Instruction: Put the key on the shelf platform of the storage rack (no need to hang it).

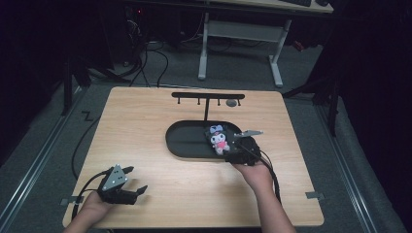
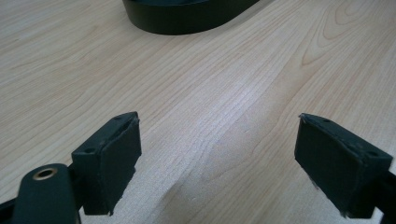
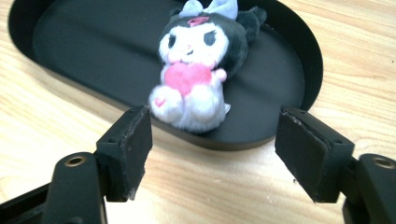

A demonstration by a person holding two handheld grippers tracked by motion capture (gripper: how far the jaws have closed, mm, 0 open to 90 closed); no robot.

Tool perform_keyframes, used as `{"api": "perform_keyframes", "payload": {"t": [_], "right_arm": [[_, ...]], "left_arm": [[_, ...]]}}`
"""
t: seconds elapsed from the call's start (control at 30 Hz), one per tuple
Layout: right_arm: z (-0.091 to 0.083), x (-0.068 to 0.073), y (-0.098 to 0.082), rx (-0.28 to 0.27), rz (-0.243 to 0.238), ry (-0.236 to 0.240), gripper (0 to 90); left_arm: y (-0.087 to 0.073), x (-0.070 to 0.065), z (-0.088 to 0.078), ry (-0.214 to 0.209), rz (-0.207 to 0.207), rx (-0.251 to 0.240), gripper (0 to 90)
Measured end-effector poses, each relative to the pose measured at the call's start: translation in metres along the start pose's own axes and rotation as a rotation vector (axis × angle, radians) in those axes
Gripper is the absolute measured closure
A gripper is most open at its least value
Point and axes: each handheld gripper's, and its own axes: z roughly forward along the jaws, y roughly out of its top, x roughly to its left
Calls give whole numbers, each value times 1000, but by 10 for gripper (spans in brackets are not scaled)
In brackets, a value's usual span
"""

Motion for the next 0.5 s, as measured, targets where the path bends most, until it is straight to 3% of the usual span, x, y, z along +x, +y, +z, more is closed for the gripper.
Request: {"api": "perform_keyframes", "payload": {"t": [0.27,0.5], "right_arm": [[-5,2,-29,-54,-6,22,209],[-8,16,-54,-108,-31,34,180]], "left_arm": [[0,0,1,-1,2,3,155],[0,0,1,-2,3,5,155]]}}
